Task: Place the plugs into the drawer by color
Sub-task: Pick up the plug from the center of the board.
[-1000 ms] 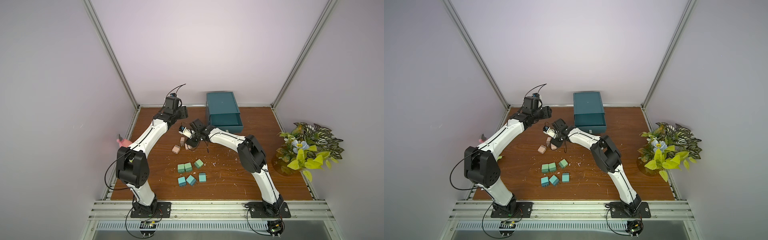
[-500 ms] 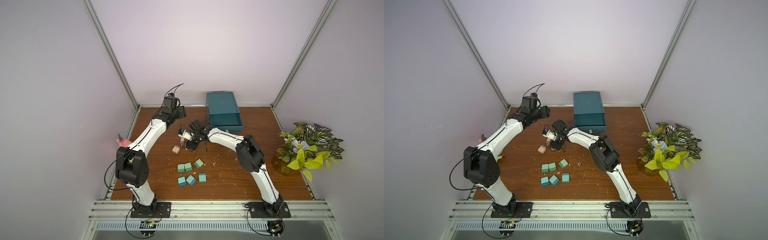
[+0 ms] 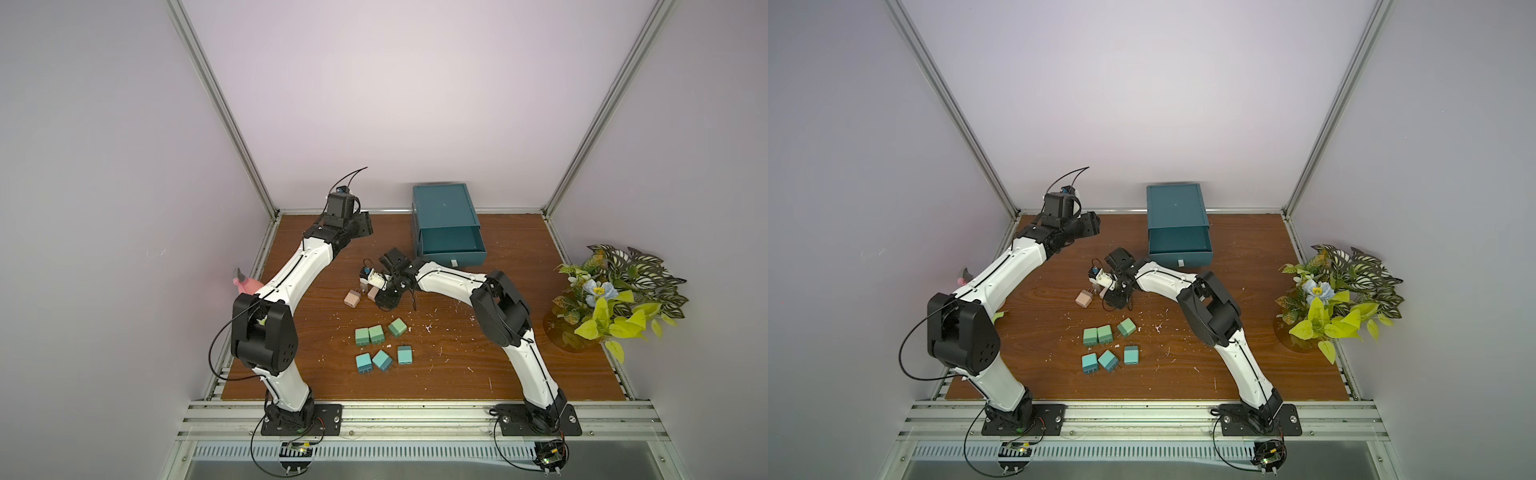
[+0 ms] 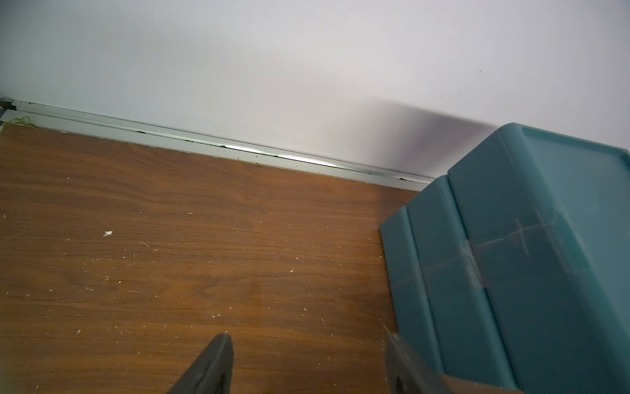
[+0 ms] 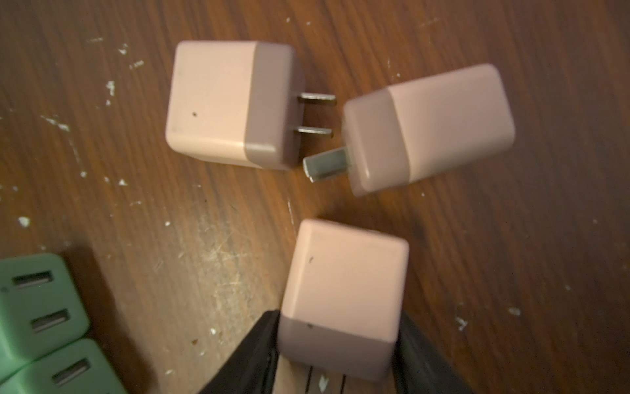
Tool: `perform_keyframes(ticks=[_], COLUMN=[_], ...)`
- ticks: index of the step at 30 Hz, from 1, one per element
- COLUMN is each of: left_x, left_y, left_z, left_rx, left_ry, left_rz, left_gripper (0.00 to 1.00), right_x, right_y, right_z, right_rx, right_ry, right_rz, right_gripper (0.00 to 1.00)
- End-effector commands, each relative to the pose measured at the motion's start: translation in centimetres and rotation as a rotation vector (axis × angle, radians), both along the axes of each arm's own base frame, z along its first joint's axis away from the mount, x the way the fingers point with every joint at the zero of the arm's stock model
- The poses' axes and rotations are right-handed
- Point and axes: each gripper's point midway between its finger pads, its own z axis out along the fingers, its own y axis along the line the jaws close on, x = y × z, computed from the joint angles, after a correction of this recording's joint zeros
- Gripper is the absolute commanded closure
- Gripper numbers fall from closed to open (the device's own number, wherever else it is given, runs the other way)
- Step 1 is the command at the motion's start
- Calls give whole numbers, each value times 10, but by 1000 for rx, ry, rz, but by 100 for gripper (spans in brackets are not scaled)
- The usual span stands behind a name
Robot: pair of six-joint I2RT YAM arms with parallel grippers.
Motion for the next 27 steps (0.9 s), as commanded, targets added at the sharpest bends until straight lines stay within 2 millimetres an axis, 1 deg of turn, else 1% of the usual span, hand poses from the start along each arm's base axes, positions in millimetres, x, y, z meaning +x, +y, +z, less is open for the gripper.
perform_keyframes(ticks=[1, 6, 12, 14, 18, 22, 27], left_x=[-6, -7, -7, -7, -8, -8, -11], left_y=[5, 4, 4, 4, 4, 4, 4], left_z=[-1, 2, 2, 2, 4, 7, 15], left_rx=[-11, -17, -21, -21, -22, -26, -36], left_ry=[6, 1, -1, -1, -5, -11, -27], left_rz=[2, -2, -5, -5, -4, -4, -5], left_gripper=[33, 33, 33, 33, 33, 33, 34], right_x=[8, 9, 9, 9, 8, 5, 5], right_y=[9, 19, 28, 30, 30, 31, 25], right_z=[37, 42, 38, 36, 40, 52, 79], right_rx=[72, 102, 111, 109, 113, 140, 183], right_ry=[-76, -104, -109, -107, -105, -103, -124], right_rz=[-35, -38, -47, -51, -62, -77, -178], right_gripper=[43, 43, 44, 46, 50, 54, 59])
